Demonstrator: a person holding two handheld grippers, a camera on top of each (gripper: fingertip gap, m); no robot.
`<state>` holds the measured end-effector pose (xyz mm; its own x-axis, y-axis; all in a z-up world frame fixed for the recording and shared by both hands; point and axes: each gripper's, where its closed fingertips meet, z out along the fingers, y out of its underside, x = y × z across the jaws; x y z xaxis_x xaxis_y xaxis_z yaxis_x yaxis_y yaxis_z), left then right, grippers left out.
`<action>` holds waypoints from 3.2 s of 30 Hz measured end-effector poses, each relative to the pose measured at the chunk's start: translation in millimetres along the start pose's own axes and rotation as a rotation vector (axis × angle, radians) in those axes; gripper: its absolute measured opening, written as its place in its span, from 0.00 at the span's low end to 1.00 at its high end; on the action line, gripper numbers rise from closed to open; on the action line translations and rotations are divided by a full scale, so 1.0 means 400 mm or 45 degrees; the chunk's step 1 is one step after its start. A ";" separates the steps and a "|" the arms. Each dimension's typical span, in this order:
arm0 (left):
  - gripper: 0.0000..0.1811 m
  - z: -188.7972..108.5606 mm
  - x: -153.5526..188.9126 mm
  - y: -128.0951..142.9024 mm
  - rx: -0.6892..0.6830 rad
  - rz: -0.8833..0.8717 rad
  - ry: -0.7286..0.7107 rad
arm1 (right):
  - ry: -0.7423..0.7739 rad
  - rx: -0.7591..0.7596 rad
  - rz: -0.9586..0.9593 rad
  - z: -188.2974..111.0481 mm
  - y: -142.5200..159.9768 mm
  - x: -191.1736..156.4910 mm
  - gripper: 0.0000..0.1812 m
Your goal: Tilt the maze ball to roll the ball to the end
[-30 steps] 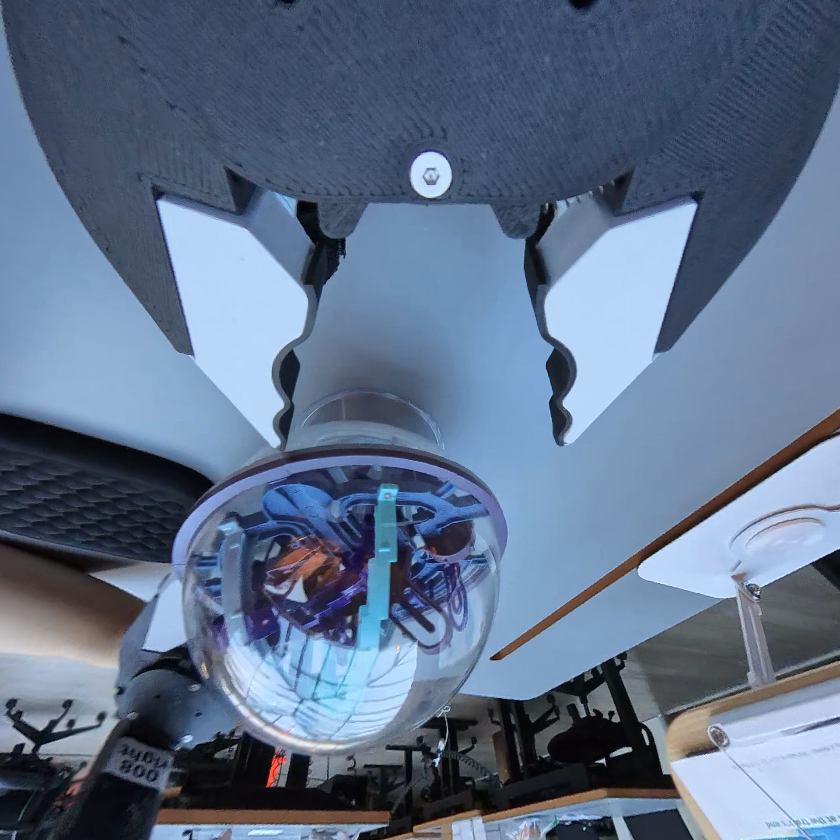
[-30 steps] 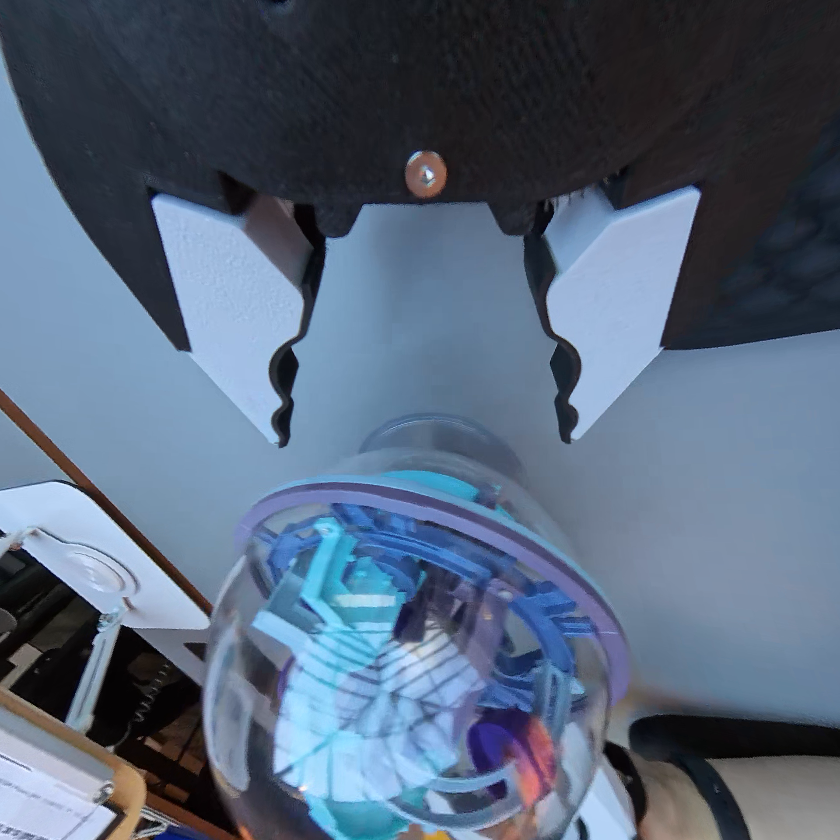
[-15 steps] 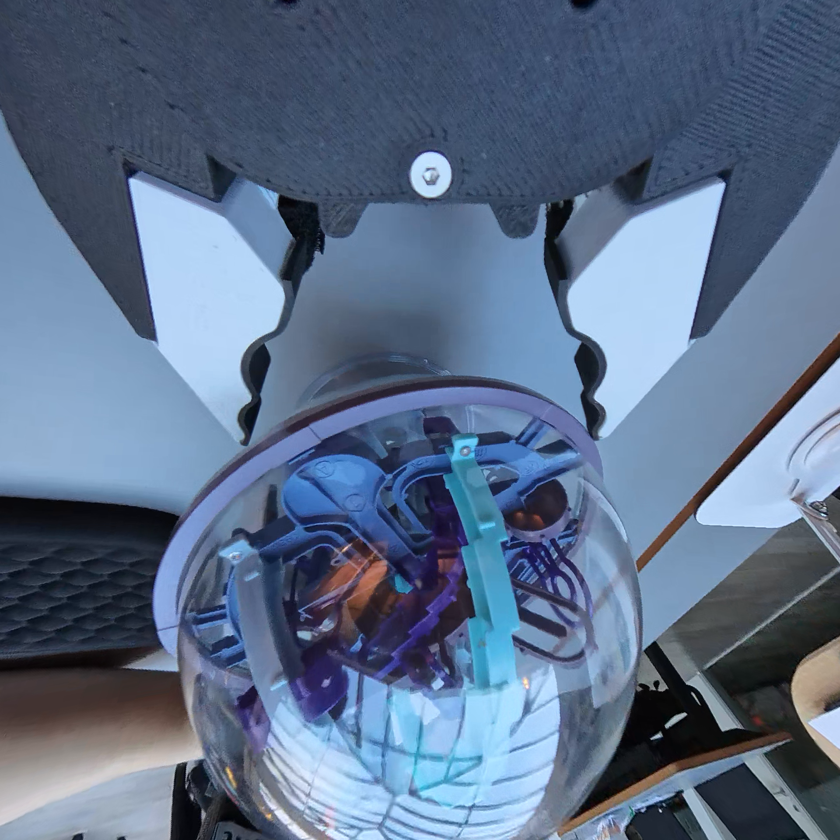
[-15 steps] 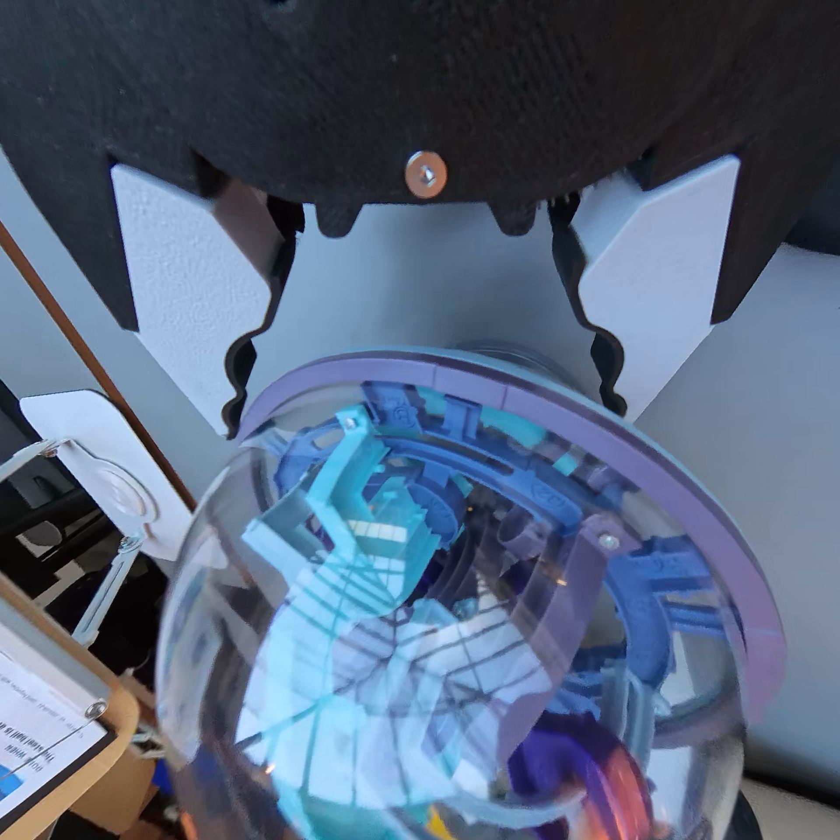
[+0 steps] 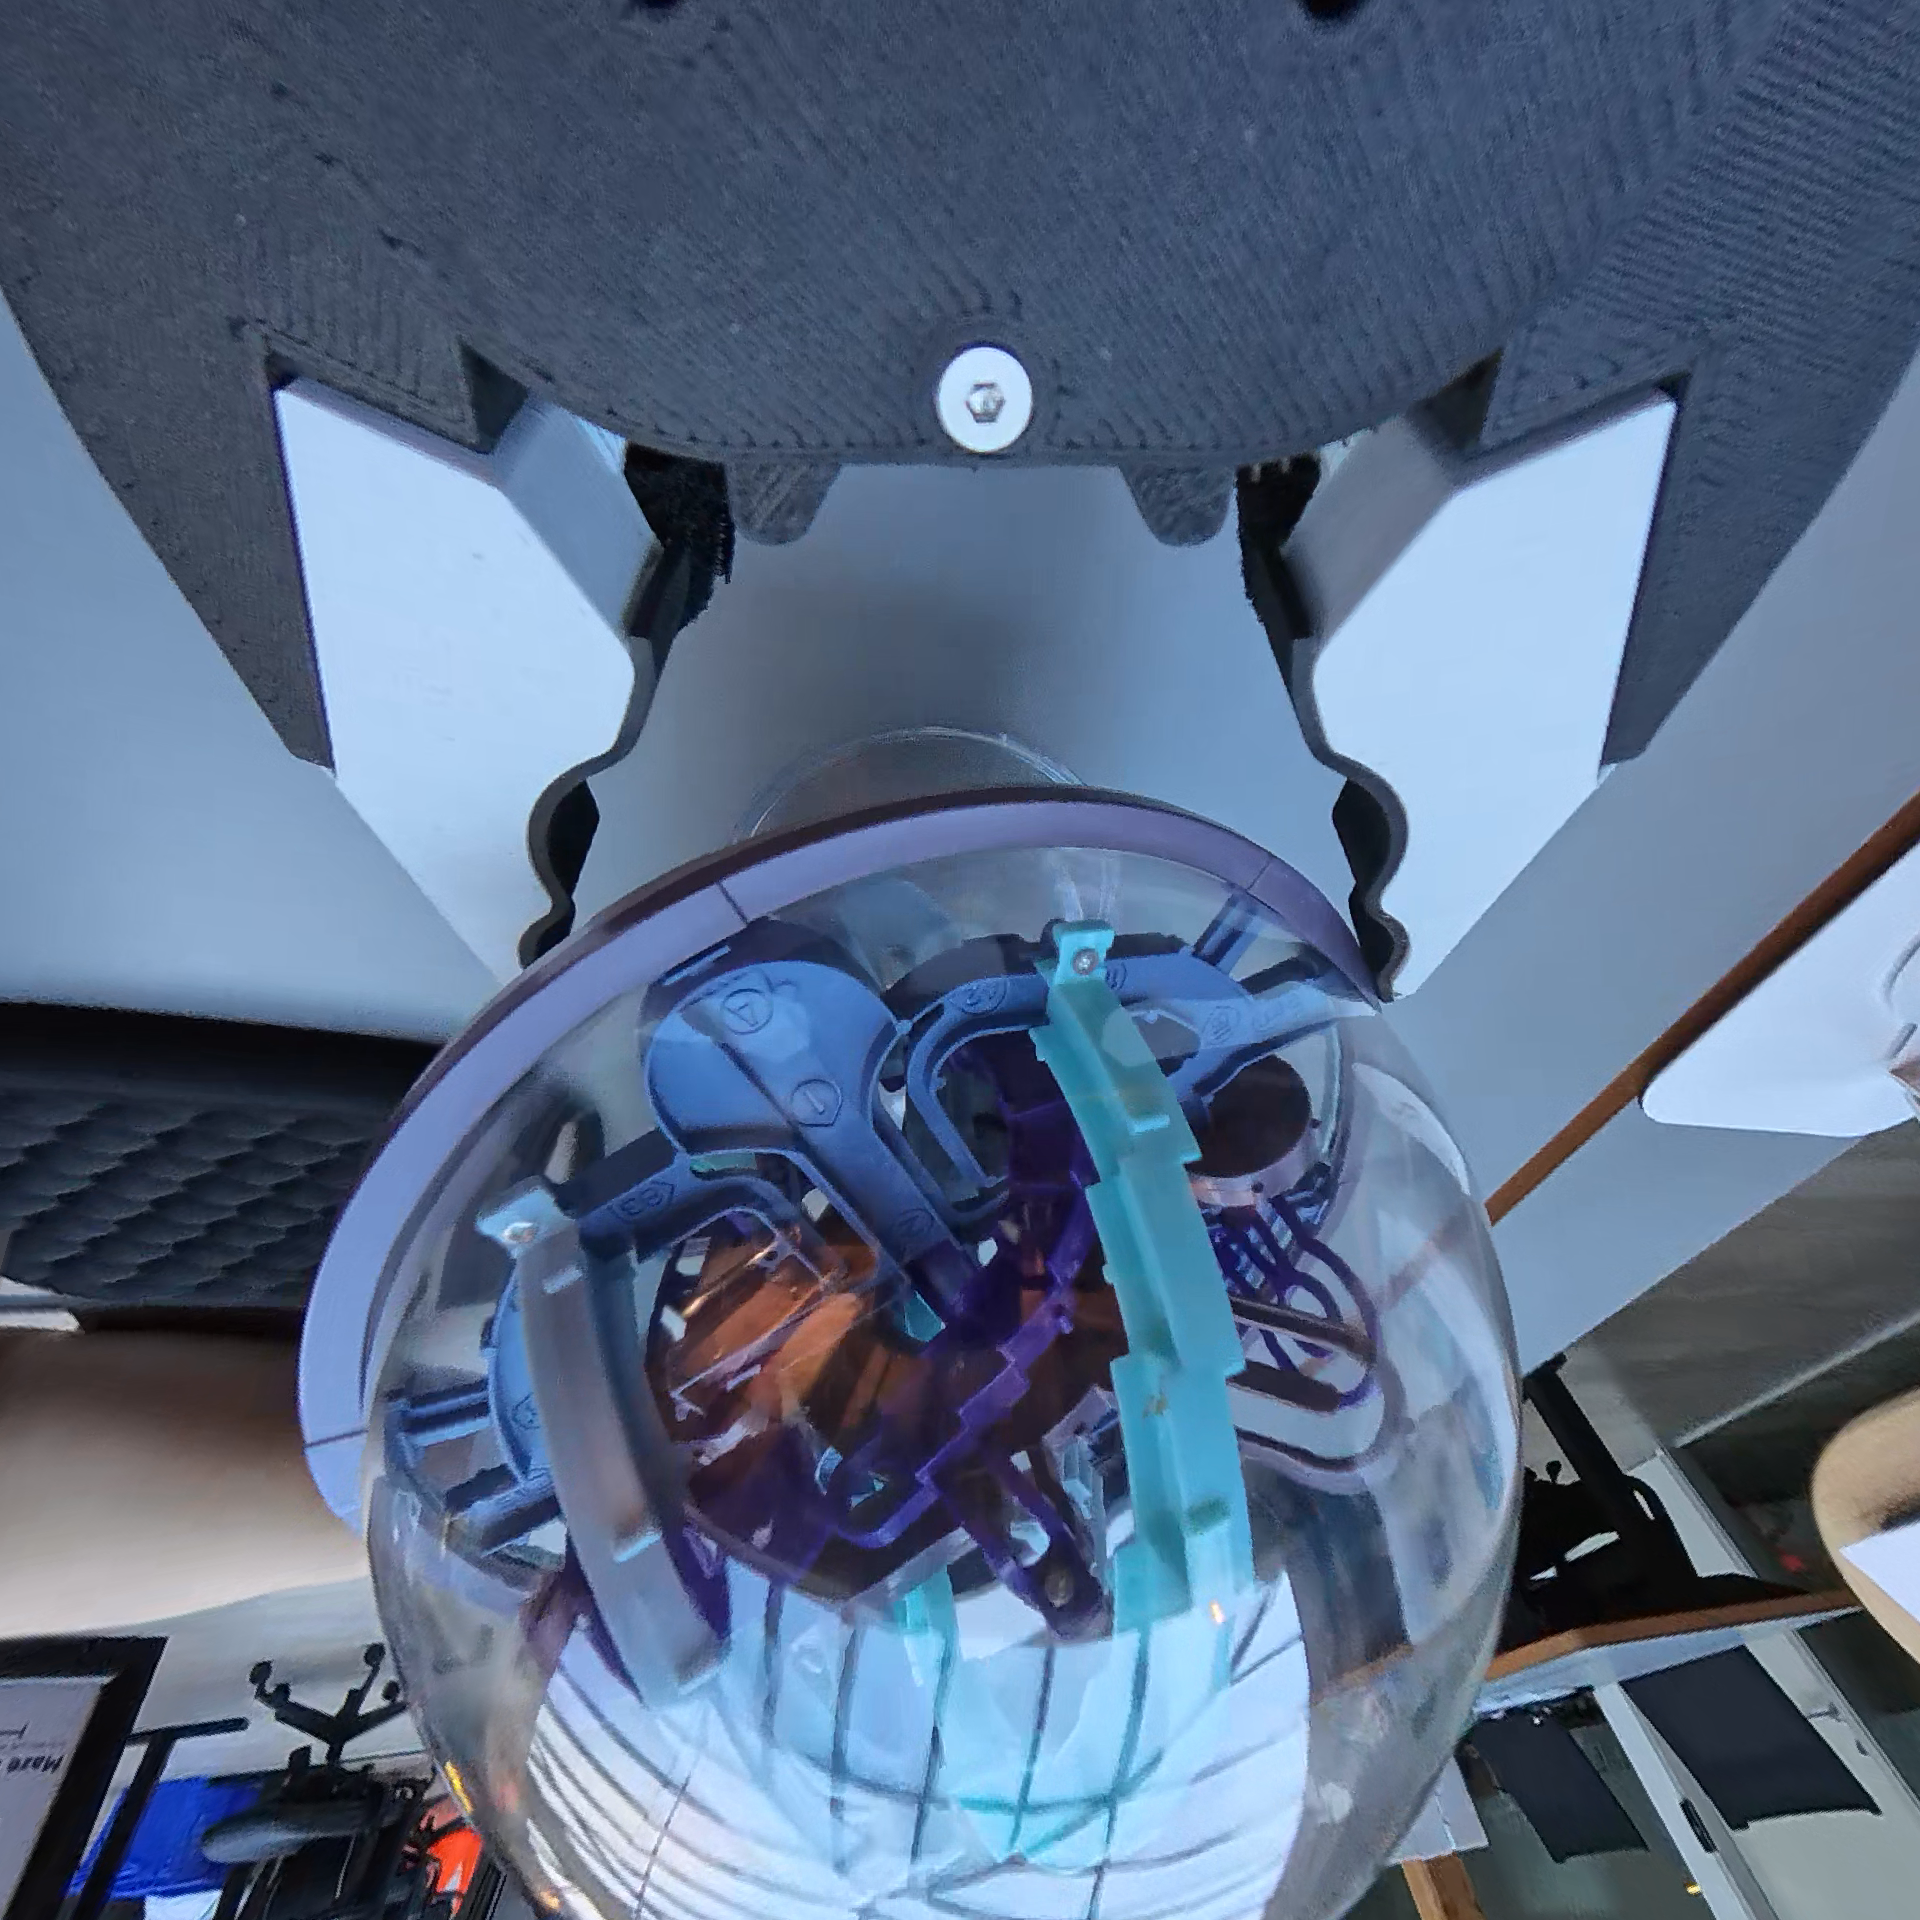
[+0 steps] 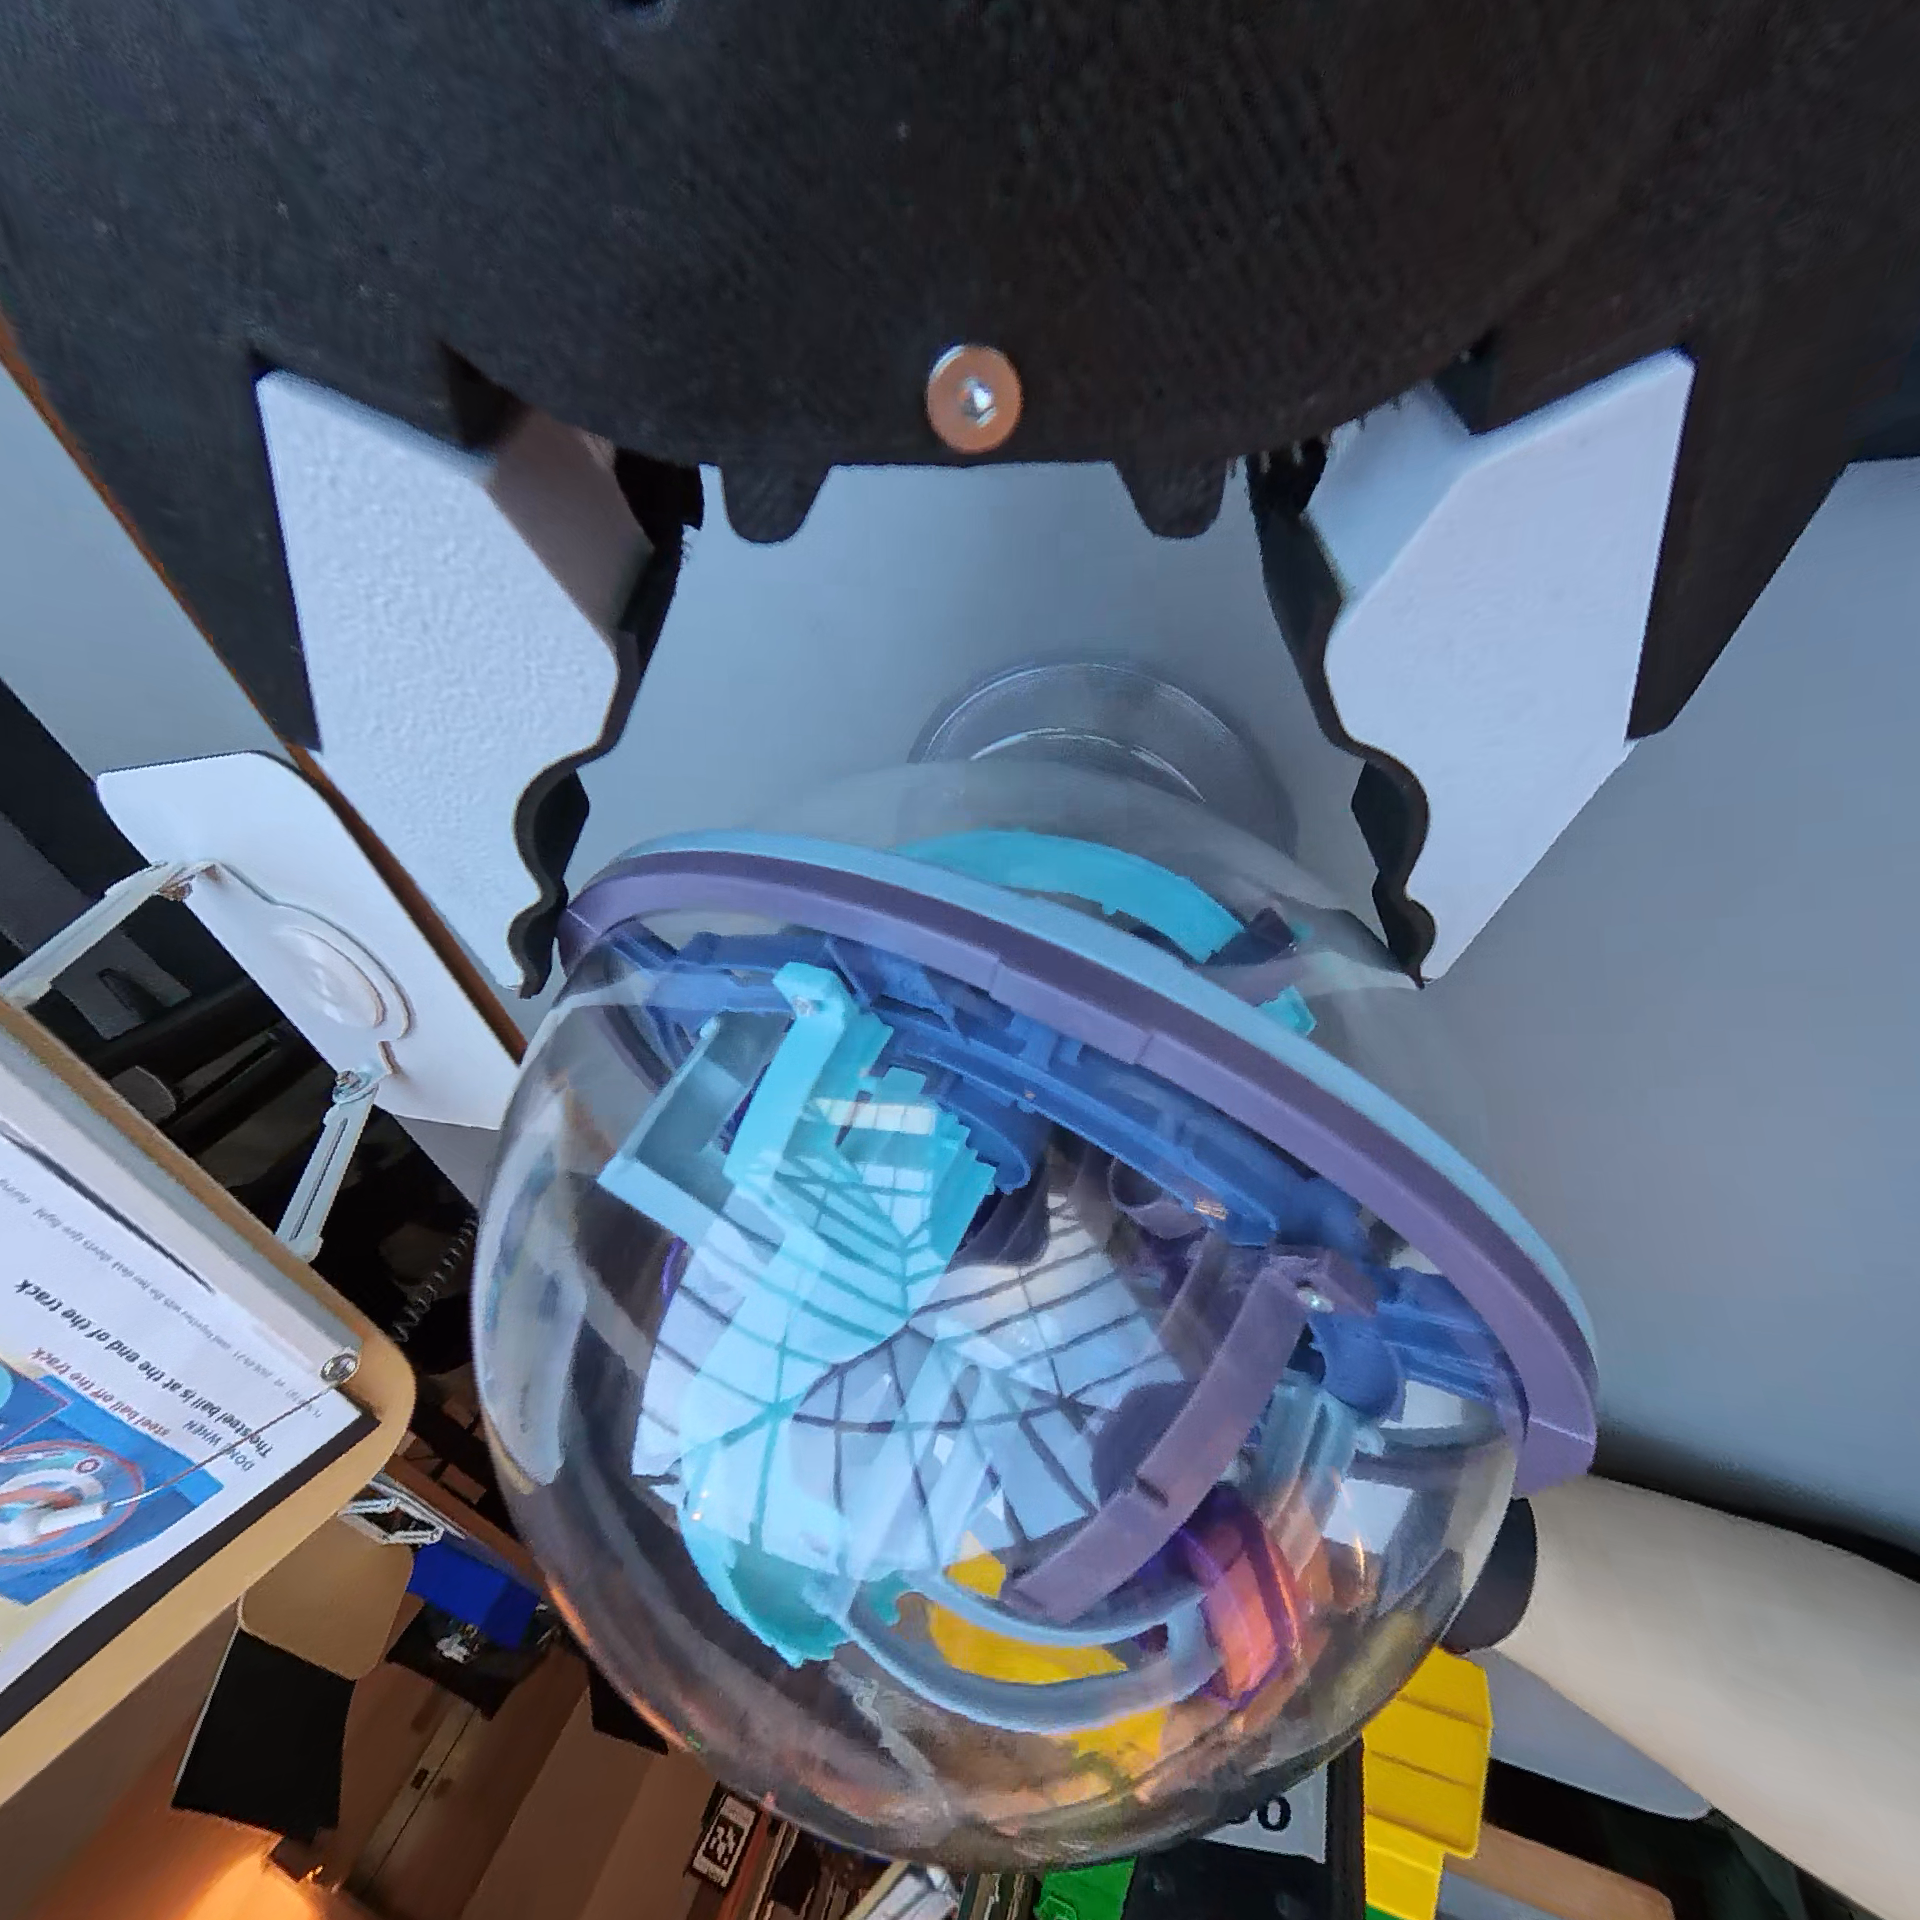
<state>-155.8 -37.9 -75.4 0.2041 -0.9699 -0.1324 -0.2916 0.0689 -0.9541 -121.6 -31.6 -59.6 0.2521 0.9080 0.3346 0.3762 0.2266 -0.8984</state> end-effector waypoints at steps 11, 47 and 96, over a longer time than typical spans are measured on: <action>0.80 -0.095 -0.001 -0.203 0.179 0.120 -0.031 | 0.064 0.055 -0.102 -0.044 -0.206 0.025 0.84; 0.80 -0.292 0.061 -0.481 0.435 0.329 -0.023 | 0.231 -0.079 -0.355 -0.085 -0.541 -0.006 0.84; 0.80 -0.371 0.103 -0.548 0.251 1.002 -0.385 | 0.506 -0.065 -0.925 -0.088 -0.637 -0.023 0.84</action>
<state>-222.2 -127.6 168.2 0.2591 -0.5211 -0.8132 -0.2907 0.7608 -0.5802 -188.4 -109.9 176.1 0.2234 0.3472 0.9108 0.6042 0.6839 -0.4089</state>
